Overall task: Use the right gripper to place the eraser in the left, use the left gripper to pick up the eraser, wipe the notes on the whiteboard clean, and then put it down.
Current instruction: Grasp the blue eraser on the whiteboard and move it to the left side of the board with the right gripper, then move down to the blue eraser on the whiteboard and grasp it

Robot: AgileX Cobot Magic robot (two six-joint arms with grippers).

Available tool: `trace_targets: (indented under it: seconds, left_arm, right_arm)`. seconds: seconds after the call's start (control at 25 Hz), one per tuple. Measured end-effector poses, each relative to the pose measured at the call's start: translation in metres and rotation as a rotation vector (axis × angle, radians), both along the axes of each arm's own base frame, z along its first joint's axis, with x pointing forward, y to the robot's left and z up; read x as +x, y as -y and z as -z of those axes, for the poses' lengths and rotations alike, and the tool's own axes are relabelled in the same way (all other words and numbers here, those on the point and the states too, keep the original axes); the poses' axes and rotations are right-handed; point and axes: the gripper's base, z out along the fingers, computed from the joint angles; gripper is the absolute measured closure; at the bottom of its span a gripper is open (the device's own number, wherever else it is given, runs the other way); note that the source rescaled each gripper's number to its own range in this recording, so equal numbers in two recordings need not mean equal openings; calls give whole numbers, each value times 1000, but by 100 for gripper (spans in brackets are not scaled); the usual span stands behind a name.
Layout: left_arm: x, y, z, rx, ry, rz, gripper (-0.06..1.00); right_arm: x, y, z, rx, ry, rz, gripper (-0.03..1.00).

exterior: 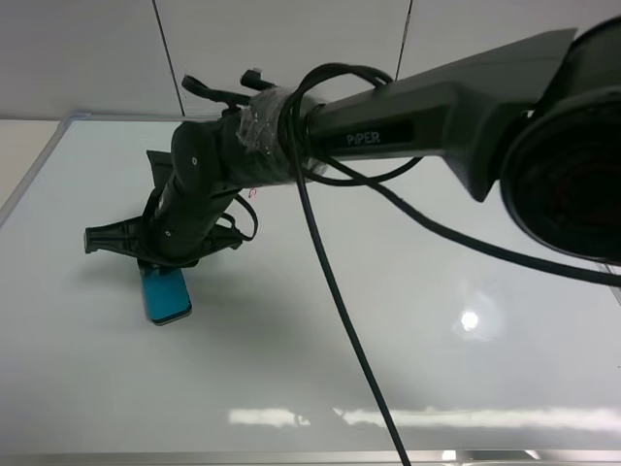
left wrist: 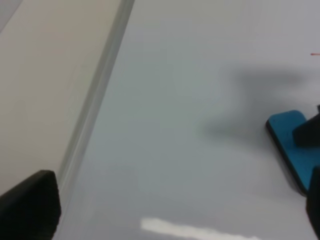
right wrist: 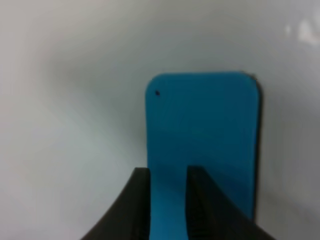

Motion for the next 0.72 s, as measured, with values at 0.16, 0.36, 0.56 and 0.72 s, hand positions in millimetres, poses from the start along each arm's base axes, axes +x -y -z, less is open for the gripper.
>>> trace_targets:
  seconds: [0.16,0.36,0.56,0.72]
  left_arm:
    - [0,0,0,0,0,0,-6]
    - [0,0,0,0,0,0,-6]
    - [0,0,0,0,0,0,-6]
    - [0,0,0,0,0,0,-6]
  right_arm:
    - [10,14,-53,35,124,-19,81]
    - [28,43,-97,22,219,-5,81]
    - [50,77,-131,3,289,47,81]
    - [75,117,-162,27,350,147,81]
